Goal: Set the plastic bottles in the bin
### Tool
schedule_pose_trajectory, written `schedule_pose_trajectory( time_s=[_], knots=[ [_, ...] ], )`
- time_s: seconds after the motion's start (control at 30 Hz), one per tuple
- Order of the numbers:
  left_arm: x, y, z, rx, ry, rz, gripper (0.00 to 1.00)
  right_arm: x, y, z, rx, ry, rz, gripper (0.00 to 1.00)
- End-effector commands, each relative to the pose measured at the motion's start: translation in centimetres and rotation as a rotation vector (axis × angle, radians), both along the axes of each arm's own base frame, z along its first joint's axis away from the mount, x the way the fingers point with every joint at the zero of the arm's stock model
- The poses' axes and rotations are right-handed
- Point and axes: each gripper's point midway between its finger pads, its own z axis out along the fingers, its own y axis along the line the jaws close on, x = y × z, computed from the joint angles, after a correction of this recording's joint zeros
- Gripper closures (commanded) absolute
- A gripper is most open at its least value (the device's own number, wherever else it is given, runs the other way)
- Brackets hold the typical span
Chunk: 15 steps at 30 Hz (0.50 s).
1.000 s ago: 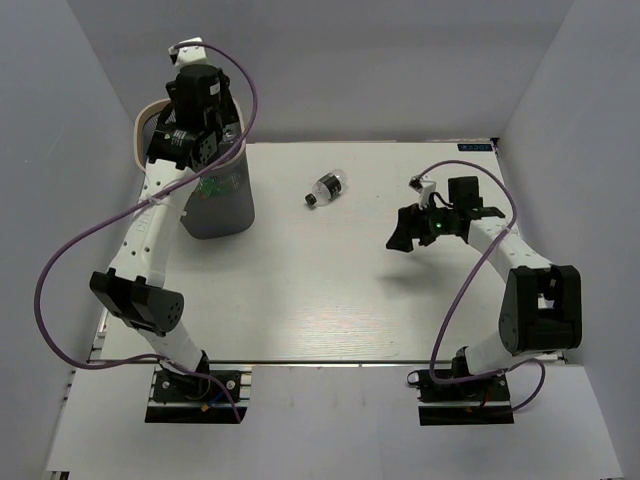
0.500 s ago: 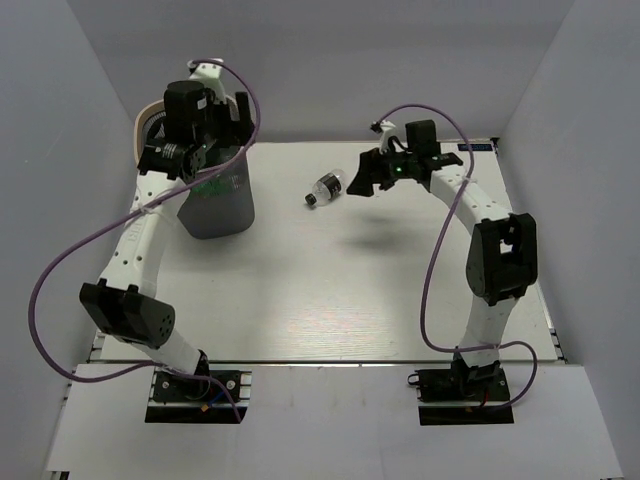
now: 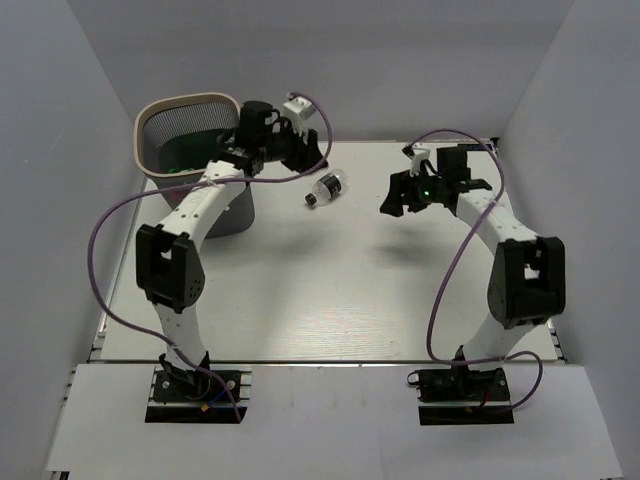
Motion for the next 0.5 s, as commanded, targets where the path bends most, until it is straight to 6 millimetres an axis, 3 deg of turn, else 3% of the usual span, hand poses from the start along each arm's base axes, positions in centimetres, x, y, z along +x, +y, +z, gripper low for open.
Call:
schedule_pose_trajectory(
  time_s=[0.0, 0.03, 0.1, 0.13, 0.2, 0.3, 0.33, 0.47],
  knots=[
    [0.9, -0.9, -4.1, 0.054, 0.047, 0.025, 0.17, 0.7, -3.3, 2.4, -0.067, -0.131, -0.098, 0.20],
    [1.4, -1.3, -5.5, 0.092, 0.054, 0.067, 0.00, 0.1, -3.5, 2.8, -0.067, -0.132, -0.100, 0.20],
    [2.6, -1.7, -8.1, 0.170, 0.081, 0.087, 0.00, -0.8, -4.3, 2.1, -0.058, -0.090, -0.122, 0.19],
    [3.7, -1.8, -7.5, 0.201, 0.042, 0.118, 0.00, -1.4, -4.5, 1.9, -0.055, -0.078, -0.125, 0.19],
    [4.4, -2.4, -9.7, 0.237, 0.050, 0.130, 0.00, -2.0, -5.2, 1.3, -0.043, -0.048, -0.145, 0.19],
    [5.1, -2.8, -11.4, 0.291, 0.049, 0.165, 0.00, -2.5, -6.1, 1.1, -0.024, -0.028, -0.173, 0.19],
    [5.1, -3.1, -13.0, 0.316, 0.066, 0.169, 0.00, -2.9, -5.3, 1.2, -0.010, -0.023, -0.148, 0.19],
    [6.7, -1.9, -15.4, 0.466, 0.024, 0.290, 0.00, -3.2, -6.3, 1.6, 0.013, -0.031, -0.162, 0.19]
  ],
)
